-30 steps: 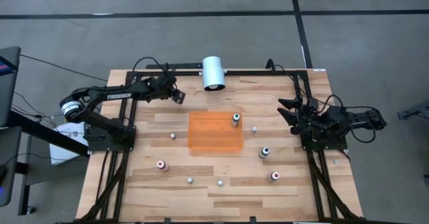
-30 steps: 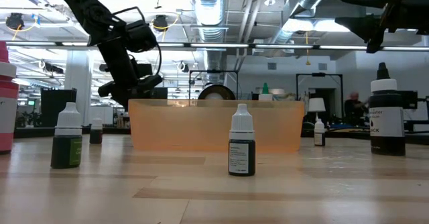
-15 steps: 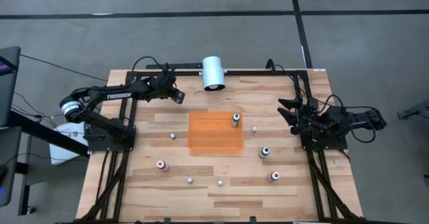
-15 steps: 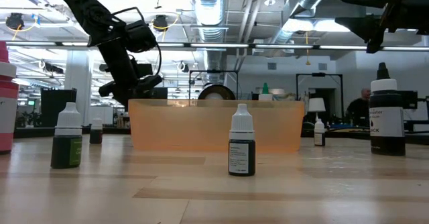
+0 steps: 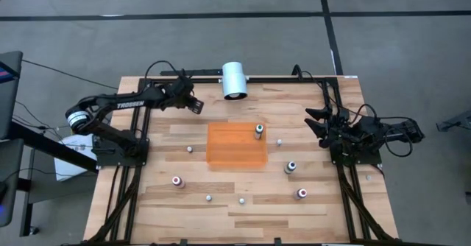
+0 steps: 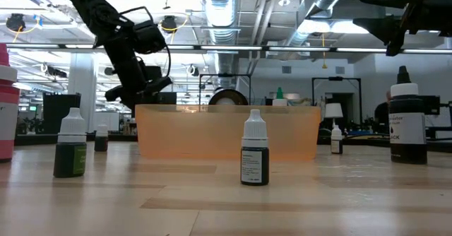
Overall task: Pick & Place food coloring
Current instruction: Put the large orange food coloring bottle into the orange bin
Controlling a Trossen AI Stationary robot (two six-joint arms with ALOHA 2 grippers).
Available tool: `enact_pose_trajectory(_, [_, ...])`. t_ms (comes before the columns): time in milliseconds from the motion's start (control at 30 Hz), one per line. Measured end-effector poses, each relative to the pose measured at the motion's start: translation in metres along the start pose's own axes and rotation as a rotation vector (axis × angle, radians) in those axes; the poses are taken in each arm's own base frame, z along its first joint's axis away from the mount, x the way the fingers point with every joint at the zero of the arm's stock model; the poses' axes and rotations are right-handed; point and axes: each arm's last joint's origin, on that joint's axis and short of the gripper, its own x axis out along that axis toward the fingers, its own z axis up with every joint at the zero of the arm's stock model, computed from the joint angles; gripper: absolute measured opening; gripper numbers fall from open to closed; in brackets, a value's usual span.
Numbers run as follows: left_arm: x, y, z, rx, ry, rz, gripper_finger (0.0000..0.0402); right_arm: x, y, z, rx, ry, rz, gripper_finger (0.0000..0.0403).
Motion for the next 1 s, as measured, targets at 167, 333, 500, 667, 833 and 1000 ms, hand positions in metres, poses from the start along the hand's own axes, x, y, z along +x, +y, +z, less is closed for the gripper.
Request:
enact_pose_trajectory(167, [-0.018,-0.009,0.025,0.009,0.021,-0.057,0.0148,0.0,0.0,0.0,0.0,0.0,0.0,0.024])
enact_pose_trajectory(333, [-0.046,-0.025,0.054,0.046,0.033,-0.163,0.0153,0.0,0.0,-0.001,-0.003,0.005,-0.001,0.024])
enact_pose_trajectory(500, [-0.076,-0.048,0.073,0.103,0.021,-0.289,0.015,0.0,0.0,-0.002,-0.011,0.02,-0.004,0.024])
enact_pose_trajectory(667, [-0.104,-0.07,0.083,0.169,0.01,-0.425,0.0152,0.0,0.0,-0.002,-0.012,0.021,-0.004,0.024])
enact_pose_trajectory(833, [-0.126,-0.088,0.088,0.232,0.01,-0.604,0.0151,0.0,0.0,-0.002,-0.012,0.021,-0.004,0.024])
enact_pose_trajectory(1000, [-0.138,-0.1,0.086,0.297,0.037,-0.766,0.0152,0.0,0.0,-0.002,-0.013,0.022,-0.005,0.024])
